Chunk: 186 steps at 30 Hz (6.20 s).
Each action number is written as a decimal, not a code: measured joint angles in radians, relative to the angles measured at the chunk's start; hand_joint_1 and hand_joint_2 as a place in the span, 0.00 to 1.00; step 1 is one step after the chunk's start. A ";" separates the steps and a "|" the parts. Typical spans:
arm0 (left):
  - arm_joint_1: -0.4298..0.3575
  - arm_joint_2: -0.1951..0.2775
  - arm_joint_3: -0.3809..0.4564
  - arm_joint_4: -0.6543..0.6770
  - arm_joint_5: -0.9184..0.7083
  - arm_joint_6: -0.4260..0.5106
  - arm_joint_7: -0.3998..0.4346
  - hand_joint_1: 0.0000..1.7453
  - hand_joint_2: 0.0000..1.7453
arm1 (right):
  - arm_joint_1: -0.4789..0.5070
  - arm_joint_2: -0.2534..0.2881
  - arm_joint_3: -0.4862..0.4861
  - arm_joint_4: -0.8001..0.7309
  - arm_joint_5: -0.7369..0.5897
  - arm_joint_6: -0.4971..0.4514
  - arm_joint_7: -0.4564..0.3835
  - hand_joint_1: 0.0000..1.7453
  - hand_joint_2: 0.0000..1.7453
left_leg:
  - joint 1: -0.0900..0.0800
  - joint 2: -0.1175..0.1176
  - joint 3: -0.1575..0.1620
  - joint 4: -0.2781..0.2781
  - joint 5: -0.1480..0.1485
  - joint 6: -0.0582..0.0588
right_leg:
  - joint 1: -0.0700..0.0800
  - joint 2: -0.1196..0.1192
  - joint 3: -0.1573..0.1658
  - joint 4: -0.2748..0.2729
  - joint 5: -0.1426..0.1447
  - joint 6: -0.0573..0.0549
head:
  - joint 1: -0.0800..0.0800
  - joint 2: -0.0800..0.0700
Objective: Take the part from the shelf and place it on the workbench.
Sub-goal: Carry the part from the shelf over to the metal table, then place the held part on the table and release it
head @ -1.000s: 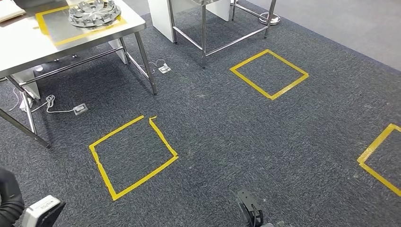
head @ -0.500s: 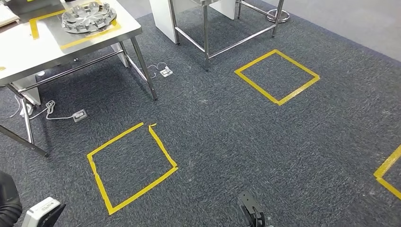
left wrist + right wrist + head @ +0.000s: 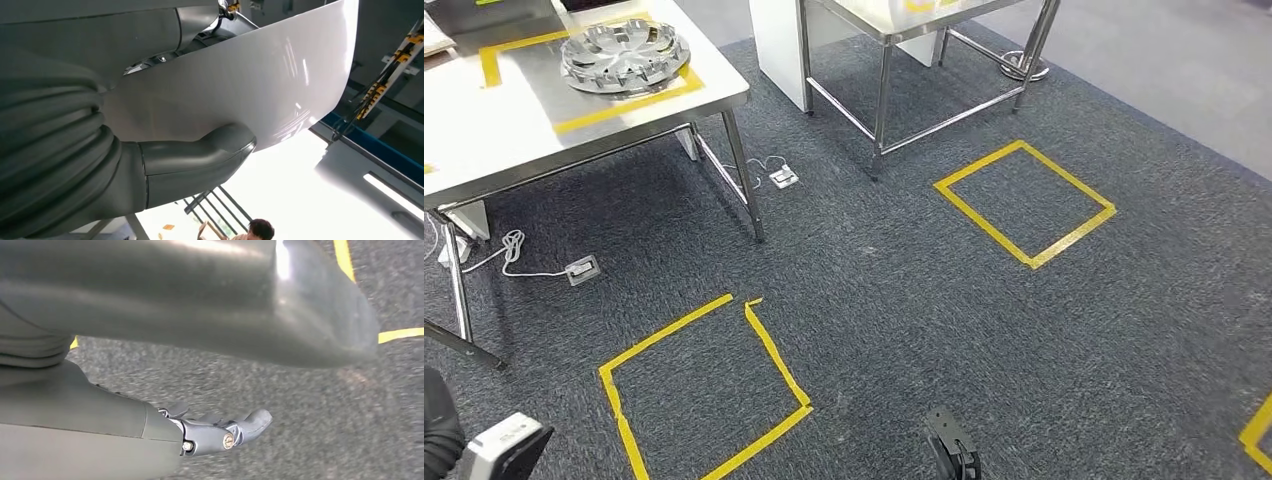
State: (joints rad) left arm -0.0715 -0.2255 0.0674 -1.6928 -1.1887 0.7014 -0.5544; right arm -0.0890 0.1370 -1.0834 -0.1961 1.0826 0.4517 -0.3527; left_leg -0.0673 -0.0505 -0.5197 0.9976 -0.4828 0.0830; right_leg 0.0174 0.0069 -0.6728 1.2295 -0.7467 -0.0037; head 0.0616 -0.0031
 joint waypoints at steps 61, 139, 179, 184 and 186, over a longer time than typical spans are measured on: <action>0.004 0.058 -0.088 0.051 0.025 0.000 0.056 1.00 1.00 | 0.015 -0.001 -0.005 -0.001 0.009 0.039 0.030 0.00 0.00 | 0.058 0.041 0.013 0.012 -0.041 -0.047 | -0.053 -0.008 -0.017 -0.080 0.260 0.055 | 0.002 0.000; -0.597 0.353 -0.031 0.794 -0.374 -0.001 0.274 0.75 1.00 | 0.017 0.029 -0.017 0.003 0.016 0.030 0.122 0.00 0.00 | 0.071 0.047 0.024 -0.001 -0.054 -0.106 | -0.025 0.002 0.027 -0.189 0.313 -0.008 | -0.005 0.000; -0.725 0.267 -0.054 1.058 -0.365 0.000 0.208 0.00 0.00 | 0.021 0.033 -0.017 0.003 0.011 0.030 0.070 0.00 0.00 | 0.080 0.059 0.033 -0.022 -0.030 -0.073 | -0.034 0.000 -0.108 0.056 0.231 0.032 | 0.038 0.000; -0.735 0.263 -0.055 1.074 -0.366 0.001 0.221 0.00 0.00 | 0.021 0.033 -0.017 0.003 0.010 0.030 0.070 0.00 0.00 | 0.081 0.057 0.048 -0.013 -0.070 -0.090 | -0.022 0.000 -0.047 -0.139 0.393 0.004 | 0.065 0.000; -0.734 0.263 -0.056 1.084 -0.366 0.001 0.224 0.00 0.00 | 0.022 0.033 -0.017 0.003 0.012 0.030 0.068 0.00 0.00 | 0.087 0.059 0.041 -0.015 -0.073 -0.104 | -0.010 -0.001 -0.023 -0.180 0.378 -0.016 | 0.063 0.000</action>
State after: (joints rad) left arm -0.8052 0.0375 0.0113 -0.6085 -1.5549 0.7023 -0.3302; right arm -0.0669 0.1698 -1.1004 -0.1926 1.0947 0.4820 -0.2849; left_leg 0.0194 0.0086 -0.4789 0.9826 -0.5558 -0.0206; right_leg 0.0071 0.0057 -0.6959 1.0491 -0.3687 -0.0193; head 0.1245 -0.0028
